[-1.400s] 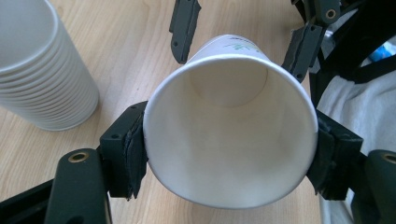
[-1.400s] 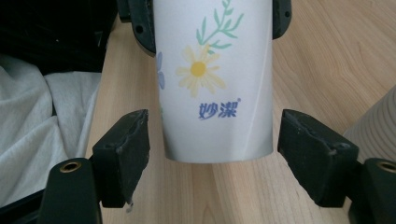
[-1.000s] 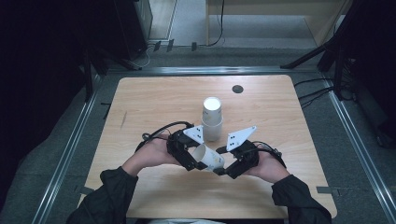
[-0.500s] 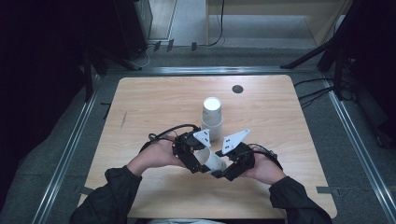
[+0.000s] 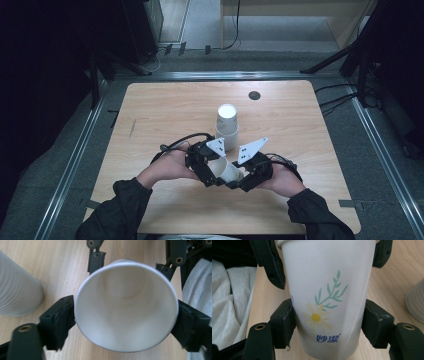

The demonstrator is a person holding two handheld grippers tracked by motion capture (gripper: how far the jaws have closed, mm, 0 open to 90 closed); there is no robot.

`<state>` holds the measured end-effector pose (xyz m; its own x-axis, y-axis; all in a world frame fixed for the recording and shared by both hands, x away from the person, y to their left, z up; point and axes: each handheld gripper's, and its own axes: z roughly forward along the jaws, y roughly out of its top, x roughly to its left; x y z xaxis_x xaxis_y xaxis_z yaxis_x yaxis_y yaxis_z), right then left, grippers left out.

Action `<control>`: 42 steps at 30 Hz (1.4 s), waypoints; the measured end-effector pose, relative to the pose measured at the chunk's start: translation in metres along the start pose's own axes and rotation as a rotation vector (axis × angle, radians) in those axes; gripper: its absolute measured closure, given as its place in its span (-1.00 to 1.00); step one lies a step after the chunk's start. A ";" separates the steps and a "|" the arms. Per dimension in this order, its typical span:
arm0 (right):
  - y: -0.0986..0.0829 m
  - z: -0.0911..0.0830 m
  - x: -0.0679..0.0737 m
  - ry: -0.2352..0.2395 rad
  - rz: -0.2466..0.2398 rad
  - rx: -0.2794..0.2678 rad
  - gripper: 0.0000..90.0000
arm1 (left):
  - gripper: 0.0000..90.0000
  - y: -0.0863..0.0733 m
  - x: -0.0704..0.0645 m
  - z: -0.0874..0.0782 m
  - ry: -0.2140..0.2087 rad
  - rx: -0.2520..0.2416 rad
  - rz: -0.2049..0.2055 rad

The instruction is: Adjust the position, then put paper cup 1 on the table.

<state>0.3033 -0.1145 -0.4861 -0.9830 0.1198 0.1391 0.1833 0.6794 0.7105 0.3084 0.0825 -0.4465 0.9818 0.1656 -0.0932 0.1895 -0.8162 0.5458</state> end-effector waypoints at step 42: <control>0.027 -0.010 -0.011 0.120 -0.007 -0.202 -0.26 | -0.45 -0.033 -0.008 -0.035 0.041 -0.417 -0.144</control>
<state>0.3192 -0.1042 -0.4615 -0.9783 0.0202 0.2060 0.1863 0.5194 0.8340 0.2934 0.1274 -0.4346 0.9429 0.2899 -0.1641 0.2938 -0.4916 0.8198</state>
